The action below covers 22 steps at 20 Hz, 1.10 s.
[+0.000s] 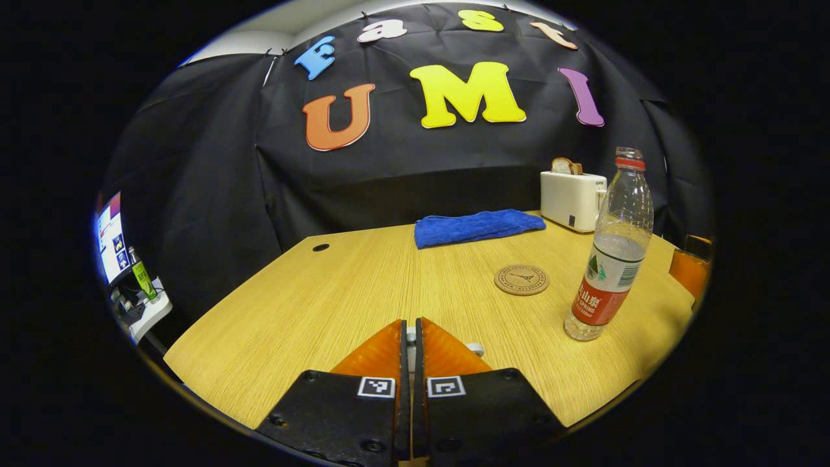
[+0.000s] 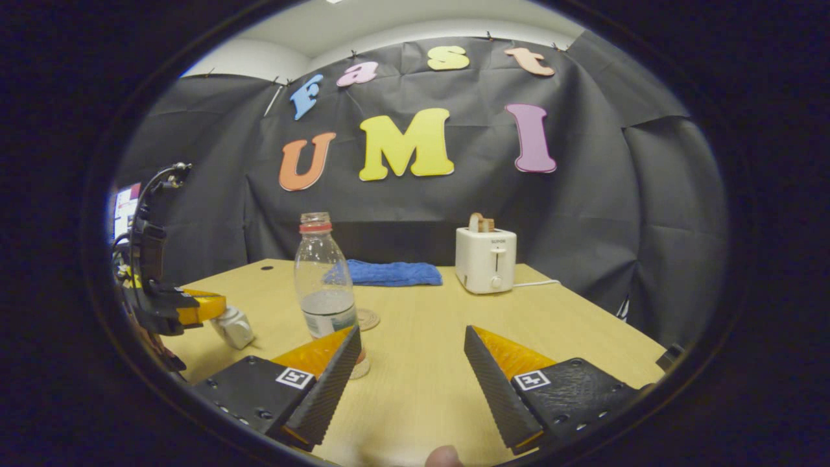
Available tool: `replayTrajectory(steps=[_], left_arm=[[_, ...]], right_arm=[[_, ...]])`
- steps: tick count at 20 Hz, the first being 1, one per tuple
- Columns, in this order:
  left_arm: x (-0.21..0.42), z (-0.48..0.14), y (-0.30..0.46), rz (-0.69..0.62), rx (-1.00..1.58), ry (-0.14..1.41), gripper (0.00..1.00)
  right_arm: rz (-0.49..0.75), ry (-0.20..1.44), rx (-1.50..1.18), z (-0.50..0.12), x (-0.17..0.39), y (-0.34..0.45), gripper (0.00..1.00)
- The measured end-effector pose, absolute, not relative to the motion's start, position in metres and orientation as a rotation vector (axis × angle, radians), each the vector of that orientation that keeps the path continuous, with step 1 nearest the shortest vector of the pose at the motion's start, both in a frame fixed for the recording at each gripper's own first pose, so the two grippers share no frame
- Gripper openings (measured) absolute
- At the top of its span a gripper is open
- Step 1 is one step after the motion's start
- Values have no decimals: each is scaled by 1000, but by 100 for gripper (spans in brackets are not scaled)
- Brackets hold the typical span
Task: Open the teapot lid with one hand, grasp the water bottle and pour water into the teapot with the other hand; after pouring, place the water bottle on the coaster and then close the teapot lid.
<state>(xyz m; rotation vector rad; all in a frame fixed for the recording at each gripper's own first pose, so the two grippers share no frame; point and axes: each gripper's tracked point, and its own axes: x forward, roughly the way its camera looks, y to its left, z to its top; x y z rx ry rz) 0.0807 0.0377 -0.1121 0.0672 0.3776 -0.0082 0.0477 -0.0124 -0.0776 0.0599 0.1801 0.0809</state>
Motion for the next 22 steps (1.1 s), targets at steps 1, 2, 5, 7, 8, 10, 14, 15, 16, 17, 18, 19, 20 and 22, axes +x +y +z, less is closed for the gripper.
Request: replayTrajectory(steps=[1, 2, 5, 7, 8, 10, 14, 15, 16, 17, 18, 19, 20, 22], left_arm=[[81, -112, 38, -11, 59, 376, 3], [80, -112, 38, -15, 56, 374, 3], [80, -105, 41, -26, 38, 350, 3], [81, -98, 43, -27, 26, 328, 3], [80, -95, 44, -27, 24, 318, 3], [81, -91, 46, -33, 13, 306, 3], [76, -81, 48, -55, -17, 283, 3], [74, -78, 50, -56, -27, 277, 3], [72, -72, 53, -56, -27, 266, 3], [71, -69, 56, -54, -26, 258, 3], [70, -66, 58, -55, -25, 253, 3], [68, -65, 61, -57, -26, 250, 2], [66, -63, 63, -58, -26, 246, 2], [63, -62, 70, -49, -25, 242, 2]], right_arm=[[94, 182, 57, -79, 47, -8, 96], [110, 182, 55, -78, 47, -4, 96], [137, 184, 52, -79, 46, 4, 96], [151, 196, 64, -82, 47, 6, 96], [164, 206, 69, -84, 46, 10, 99], [195, 227, 68, -90, 47, 22, 98], [263, 265, 60, -100, 52, 48, 96], [274, 270, 54, -101, 54, 55, 96], [279, 271, 48, -100, 57, 60, 96], [281, 268, 46, -99, 62, 63, 96], [276, 263, 48, -95, 67, 65, 98], [272, 259, 51, -94, 72, 67, 97], [262, 257, 51, -92, 77, 68, 97], [247, 253, 58, -89, 85, 70, 97]])
